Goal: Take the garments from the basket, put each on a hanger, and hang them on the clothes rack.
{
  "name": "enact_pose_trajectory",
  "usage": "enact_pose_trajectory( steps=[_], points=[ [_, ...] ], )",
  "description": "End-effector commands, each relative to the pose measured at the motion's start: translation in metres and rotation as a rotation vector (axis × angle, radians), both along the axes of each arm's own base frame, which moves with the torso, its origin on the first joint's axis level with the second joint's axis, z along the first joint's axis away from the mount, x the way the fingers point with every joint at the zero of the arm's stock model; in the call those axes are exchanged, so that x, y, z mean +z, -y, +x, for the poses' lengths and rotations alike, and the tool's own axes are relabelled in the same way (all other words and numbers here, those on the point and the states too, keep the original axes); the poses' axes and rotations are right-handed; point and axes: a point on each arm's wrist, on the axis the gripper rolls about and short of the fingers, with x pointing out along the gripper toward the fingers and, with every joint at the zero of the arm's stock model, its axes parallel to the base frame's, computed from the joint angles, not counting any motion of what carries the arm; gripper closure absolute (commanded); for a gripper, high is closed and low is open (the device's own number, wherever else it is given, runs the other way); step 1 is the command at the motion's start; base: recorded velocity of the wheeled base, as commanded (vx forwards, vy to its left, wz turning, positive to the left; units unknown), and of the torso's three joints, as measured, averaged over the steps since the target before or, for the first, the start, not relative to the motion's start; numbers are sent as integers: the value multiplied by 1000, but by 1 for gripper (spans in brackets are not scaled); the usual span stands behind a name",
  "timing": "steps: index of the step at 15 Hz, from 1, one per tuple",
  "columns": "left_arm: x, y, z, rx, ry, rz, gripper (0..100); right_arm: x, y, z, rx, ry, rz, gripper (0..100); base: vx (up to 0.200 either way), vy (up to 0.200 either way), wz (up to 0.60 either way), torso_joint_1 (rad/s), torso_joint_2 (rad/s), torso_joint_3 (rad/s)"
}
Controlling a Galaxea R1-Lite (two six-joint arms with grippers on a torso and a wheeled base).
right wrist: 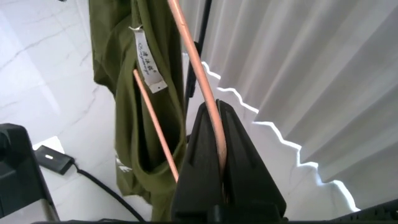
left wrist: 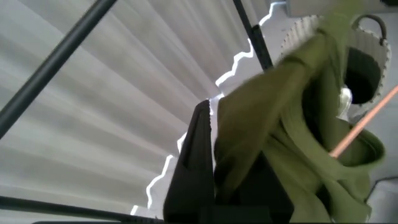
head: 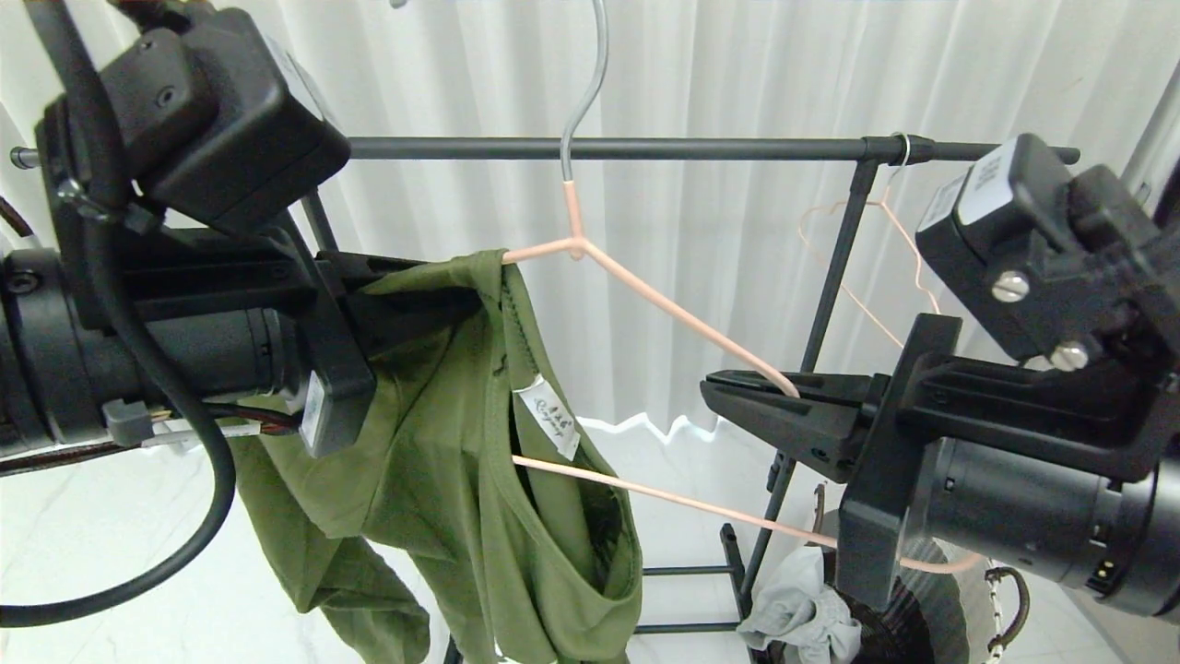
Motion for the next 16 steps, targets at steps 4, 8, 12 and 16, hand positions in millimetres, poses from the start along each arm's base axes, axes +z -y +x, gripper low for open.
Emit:
enact_pose_trajectory(
  steps=[4,8,12,16],
  points=[
    [0,0,-1,-6,11,10,100,4,5,-4,5,7,14,100,0,0,0,0,0,0],
    [-2,0,0,20,65,48,100,4,12,-4,-10,5,11,0,0,0,0,0,0,0],
    [-9,-1,3,122,118,76,100,0,37,-5,-85,13,16,0,0,0,0,0,0,0],
    [-13,-2,6,263,155,63,100,-5,41,-6,-88,10,10,0,0,0,0,0,0,0]
  ],
)
